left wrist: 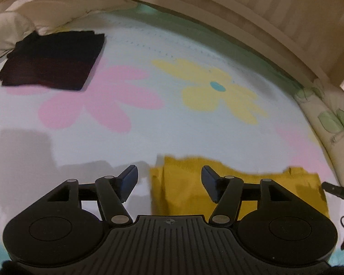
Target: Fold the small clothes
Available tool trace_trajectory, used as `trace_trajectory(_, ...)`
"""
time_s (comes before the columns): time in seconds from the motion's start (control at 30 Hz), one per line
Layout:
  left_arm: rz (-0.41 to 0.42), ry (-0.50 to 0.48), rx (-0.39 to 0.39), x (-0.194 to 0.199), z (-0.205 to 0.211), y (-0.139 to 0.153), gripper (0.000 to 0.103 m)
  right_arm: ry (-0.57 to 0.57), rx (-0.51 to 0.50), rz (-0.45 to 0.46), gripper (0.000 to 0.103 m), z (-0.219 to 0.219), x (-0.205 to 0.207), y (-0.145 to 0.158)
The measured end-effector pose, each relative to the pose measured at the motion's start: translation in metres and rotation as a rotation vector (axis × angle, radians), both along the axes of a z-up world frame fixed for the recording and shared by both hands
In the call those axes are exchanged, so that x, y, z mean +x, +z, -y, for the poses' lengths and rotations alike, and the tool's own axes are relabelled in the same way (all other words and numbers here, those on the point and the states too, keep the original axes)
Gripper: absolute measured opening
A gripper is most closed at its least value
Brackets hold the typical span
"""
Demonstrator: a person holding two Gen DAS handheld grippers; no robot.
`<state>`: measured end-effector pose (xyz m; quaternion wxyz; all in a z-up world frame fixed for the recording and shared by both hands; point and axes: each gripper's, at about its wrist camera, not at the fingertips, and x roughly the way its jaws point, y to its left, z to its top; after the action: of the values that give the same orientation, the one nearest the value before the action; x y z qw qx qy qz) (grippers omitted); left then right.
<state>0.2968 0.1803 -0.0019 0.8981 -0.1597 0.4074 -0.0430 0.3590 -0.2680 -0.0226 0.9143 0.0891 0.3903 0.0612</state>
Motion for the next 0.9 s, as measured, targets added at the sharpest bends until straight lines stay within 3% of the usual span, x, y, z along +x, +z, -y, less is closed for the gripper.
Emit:
trace_trajectory(0.17, -0.048, -0.087, -0.028, -0.04, 0.01, 0.004, 0.062, 0.012, 0.057, -0.019, 0.053, 0.005, -0.032, 0.014)
trace_trajectory(0.37, -0.087, -0.293, -0.01, -0.094, 0.034, 0.004, 0.065, 0.059, 0.053, -0.034, 0.054, 0.001, -0.07, 0.029)
trace_trajectory(0.53, -0.108, -0.437, 0.1, -0.123, 0.052, -0.013, 0.065, 0.078, 0.087, -0.029, 0.057, -0.003, -0.099, 0.04)
trace_trajectory(0.7, -0.066, -0.577, 0.253, -0.133, 0.075, -0.026, 0.065, 0.096, 0.098, -0.026, 0.058, -0.011, -0.115, 0.044)
trace_trajectory(0.9, -0.006, -0.592, 0.332, -0.127, 0.085, -0.032, 0.065, 0.112, 0.091, -0.046, 0.059, -0.015, -0.114, 0.035)
